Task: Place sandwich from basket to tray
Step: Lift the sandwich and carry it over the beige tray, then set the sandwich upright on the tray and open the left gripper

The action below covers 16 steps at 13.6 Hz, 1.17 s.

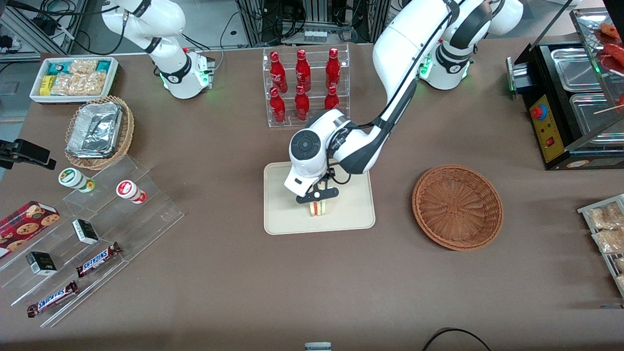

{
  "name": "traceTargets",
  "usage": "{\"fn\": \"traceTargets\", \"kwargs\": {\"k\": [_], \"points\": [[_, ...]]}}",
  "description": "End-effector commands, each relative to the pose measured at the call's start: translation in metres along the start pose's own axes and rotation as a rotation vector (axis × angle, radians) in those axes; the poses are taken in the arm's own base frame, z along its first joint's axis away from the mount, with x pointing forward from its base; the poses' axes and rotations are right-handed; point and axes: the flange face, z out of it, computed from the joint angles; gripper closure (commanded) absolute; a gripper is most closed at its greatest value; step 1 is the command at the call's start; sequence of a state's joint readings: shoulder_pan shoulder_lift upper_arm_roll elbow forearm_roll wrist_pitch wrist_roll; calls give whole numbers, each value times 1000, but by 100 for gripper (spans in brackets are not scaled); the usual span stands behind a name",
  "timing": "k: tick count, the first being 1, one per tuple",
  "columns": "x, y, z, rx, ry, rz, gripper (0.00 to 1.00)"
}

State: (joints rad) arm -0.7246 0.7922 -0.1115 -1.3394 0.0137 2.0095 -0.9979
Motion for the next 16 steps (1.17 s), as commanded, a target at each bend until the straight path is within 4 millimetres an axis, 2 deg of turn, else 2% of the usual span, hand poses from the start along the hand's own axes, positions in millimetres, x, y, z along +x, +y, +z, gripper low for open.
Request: {"fn": "traceTargets", "kwargs": {"k": [1,7,8,9,11,13,15,16], "points": [[-1,3,-1,25,-3,-24,100],[0,2,9,12,-39,-89,100],[0,2,10,14,-39,-85,60],[1,1,8,13,-37,-81,1],[4,0,-8,-1,-31,-94,0],[-1,-6,-51,-13,-18,-76,0],[-4,-16,-104,-23,4,-60,0],[-6,-21,-119,-17,3,-19,0]]}}
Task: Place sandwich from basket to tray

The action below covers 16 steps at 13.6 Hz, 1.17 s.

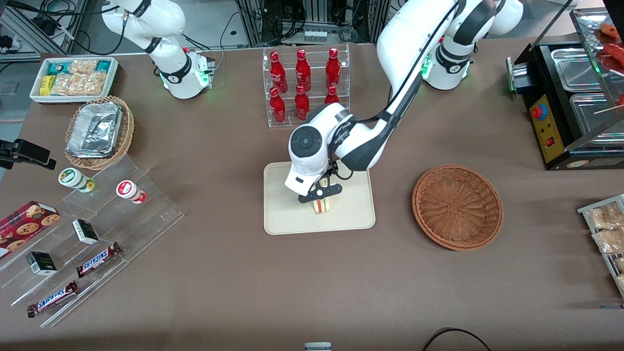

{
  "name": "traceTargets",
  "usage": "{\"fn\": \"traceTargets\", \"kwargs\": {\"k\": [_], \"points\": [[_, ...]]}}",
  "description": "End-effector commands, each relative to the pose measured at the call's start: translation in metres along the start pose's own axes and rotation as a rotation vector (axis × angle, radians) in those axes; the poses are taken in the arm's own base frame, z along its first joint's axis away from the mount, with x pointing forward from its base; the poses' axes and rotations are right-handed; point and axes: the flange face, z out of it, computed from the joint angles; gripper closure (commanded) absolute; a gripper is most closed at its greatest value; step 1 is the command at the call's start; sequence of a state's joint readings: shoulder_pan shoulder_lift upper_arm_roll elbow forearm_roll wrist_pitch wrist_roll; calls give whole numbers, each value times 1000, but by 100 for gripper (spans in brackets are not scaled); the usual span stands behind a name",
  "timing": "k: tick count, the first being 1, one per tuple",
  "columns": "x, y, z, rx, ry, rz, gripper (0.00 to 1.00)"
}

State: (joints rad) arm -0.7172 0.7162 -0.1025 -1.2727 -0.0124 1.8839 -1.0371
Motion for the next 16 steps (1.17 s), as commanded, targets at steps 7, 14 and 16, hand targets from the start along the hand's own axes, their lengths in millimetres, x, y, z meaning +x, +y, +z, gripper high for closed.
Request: {"fn": "traceTargets", "kwargs": {"k": [7,14,16], "points": [[95,-154,-116,44,-48,203,0],[149,-327,-168,11,-88,406,0],[155,-377,-191,-3,-84,421,0]]}}
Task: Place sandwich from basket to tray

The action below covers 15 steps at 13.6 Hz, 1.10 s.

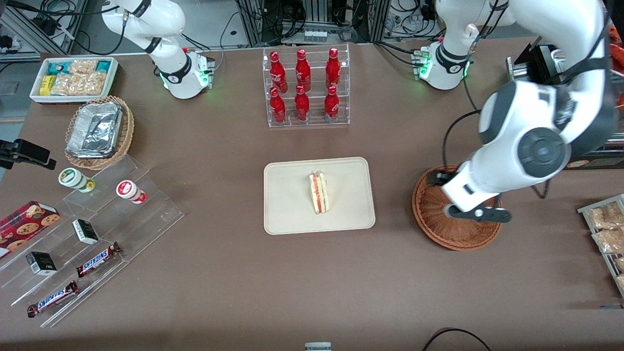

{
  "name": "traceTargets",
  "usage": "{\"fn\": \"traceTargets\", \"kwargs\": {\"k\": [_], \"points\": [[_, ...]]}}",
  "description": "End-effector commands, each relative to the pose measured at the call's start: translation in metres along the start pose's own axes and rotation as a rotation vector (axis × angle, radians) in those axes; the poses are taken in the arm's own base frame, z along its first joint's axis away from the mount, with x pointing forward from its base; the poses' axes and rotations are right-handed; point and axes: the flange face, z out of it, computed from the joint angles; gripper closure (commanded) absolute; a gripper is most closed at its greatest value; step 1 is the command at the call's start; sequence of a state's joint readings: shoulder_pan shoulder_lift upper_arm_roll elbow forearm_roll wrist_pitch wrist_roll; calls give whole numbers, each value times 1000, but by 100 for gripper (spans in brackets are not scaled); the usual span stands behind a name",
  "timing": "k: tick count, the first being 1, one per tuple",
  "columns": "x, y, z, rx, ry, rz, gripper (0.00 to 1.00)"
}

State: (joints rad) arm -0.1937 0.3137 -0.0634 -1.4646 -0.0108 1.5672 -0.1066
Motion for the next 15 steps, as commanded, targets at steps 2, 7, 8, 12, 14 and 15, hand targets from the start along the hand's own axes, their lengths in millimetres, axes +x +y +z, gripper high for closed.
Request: {"fn": "traceTargets", "kwargs": {"k": [2,7,8,12,14,15], "points": [[-41,-57,-32,-15,-6,71,0],[-93,-108,-69,-18,50,52,0],[-106,-122,-76,-22,63,36,0],[-147,-141,-106,-20,73,34,0],[-152,-140,-109,-20,74,34,0],[-150,-140,-107,-20,74,34,0]]}}
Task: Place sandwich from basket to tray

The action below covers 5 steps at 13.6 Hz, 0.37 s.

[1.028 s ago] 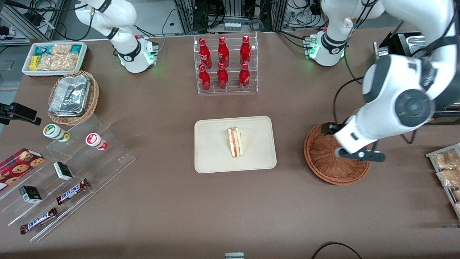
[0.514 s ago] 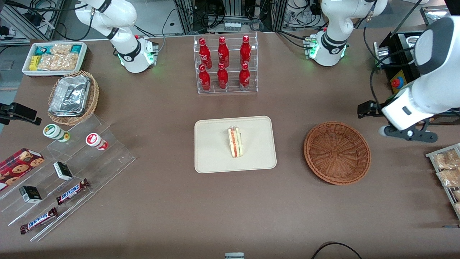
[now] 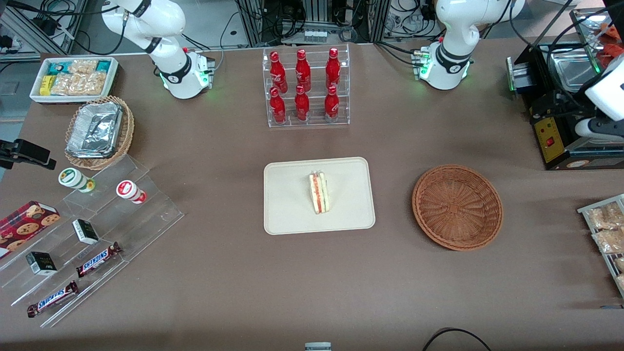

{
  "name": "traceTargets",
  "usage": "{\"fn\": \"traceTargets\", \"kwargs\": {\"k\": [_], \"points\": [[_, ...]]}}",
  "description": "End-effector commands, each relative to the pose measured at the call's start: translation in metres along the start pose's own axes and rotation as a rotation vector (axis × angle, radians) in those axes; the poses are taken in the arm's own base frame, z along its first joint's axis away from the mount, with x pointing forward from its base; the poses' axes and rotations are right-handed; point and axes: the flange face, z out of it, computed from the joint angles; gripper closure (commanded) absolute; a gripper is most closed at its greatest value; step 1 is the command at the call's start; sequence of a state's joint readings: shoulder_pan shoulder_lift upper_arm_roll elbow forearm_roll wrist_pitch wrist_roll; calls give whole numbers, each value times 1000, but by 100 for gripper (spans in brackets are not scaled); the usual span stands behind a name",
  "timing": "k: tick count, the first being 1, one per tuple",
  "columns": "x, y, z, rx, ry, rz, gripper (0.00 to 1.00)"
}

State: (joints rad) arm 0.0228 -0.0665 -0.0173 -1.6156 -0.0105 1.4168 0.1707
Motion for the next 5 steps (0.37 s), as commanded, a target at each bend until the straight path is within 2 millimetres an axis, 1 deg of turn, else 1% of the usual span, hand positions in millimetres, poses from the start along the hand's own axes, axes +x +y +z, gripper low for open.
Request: {"fn": "traceTargets", "kwargs": {"k": [1,4,5], "points": [[-4,1,11,0,-12,14,0],[6,2,16,5,15,17,0],[11,1,20,3,14,17,0]]}}
